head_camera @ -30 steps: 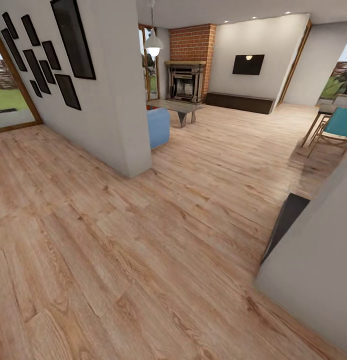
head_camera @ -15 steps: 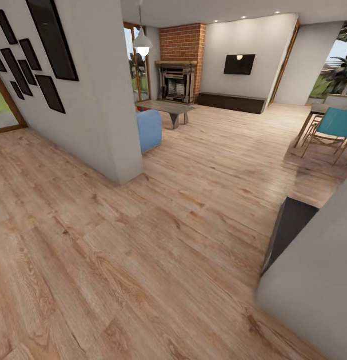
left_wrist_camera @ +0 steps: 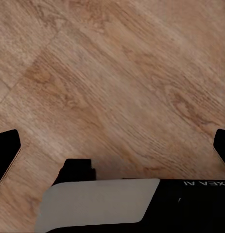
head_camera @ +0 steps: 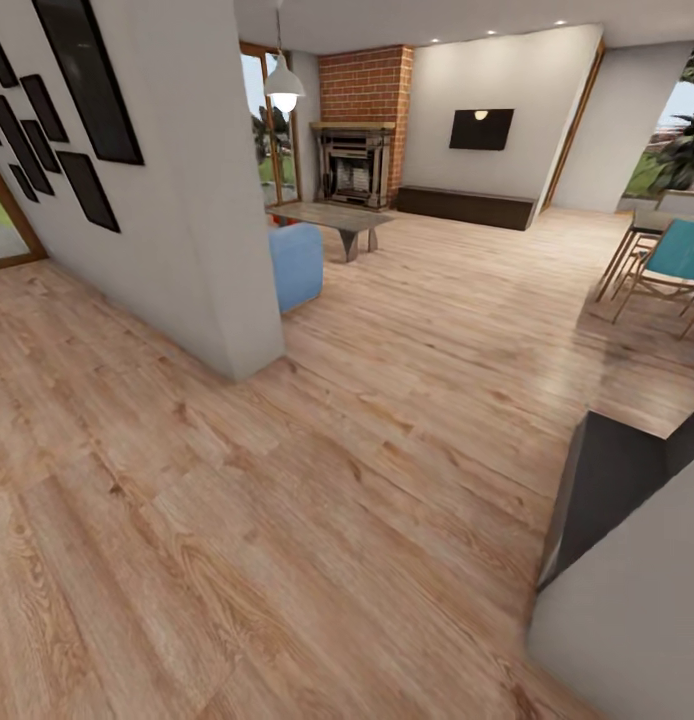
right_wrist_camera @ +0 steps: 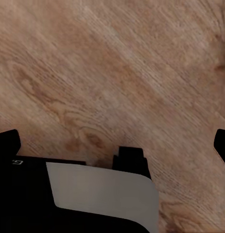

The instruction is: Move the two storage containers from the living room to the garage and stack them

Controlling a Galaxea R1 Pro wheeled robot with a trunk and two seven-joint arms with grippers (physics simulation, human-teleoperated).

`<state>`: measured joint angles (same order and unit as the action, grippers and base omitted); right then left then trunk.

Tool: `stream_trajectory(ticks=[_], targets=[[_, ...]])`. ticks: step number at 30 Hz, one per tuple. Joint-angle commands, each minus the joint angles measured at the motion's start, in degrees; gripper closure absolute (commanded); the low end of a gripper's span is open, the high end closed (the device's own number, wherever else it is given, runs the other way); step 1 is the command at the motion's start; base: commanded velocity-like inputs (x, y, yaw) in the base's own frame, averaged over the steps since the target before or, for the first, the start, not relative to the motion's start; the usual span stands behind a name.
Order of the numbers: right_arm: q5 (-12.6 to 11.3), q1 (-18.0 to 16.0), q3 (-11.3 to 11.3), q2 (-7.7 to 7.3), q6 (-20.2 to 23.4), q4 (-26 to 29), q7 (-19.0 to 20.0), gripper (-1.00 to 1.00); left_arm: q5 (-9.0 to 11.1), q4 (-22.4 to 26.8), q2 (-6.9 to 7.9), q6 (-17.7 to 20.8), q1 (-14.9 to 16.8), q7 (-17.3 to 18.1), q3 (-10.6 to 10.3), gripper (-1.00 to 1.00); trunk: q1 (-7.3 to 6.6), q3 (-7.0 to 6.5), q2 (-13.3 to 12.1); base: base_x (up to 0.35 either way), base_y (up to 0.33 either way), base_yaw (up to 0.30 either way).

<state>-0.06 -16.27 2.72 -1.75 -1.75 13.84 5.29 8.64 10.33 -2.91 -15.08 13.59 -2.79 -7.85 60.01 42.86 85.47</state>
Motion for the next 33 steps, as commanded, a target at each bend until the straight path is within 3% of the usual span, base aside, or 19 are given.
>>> stream_trajectory(ticks=[1,7,20,33], targets=[[-0.01,-0.05,0.27,-0.03,-0.18,-0.04,0.07,-1.0,0.5,-0.05,0.01,-0.21,0.03,-0.29,-0.52,-1.0,0.03,0.04,0.02,0.344,0.0,0.0],[-0.02,-0.03,0.27,-0.01,-0.18,-0.04,0.07,-1.0,0.5,-0.05,0.01,-0.21,0.03,-0.29,-0.5,-1.0,0.03,0.04,0.02,0.344,0.0,-0.039],[-0.06,-0.02,0.27,-0.01,-0.18,-0.04,0.07,-1.0,0.5,-0.05,0.01,-0.21,0.03,-0.29,-0.52,-1.0,0.03,0.04,0.02,0.344,0.0,-0.196],[0.13,-0.02,0.32,0.12,-0.1,-0.93,0.07,-1.0,0.5,-0.05,0.01,-0.21,0.04,-0.29,-0.5,-1.0,0.03,0.04,0.02,0.344,0.0,-0.022]])
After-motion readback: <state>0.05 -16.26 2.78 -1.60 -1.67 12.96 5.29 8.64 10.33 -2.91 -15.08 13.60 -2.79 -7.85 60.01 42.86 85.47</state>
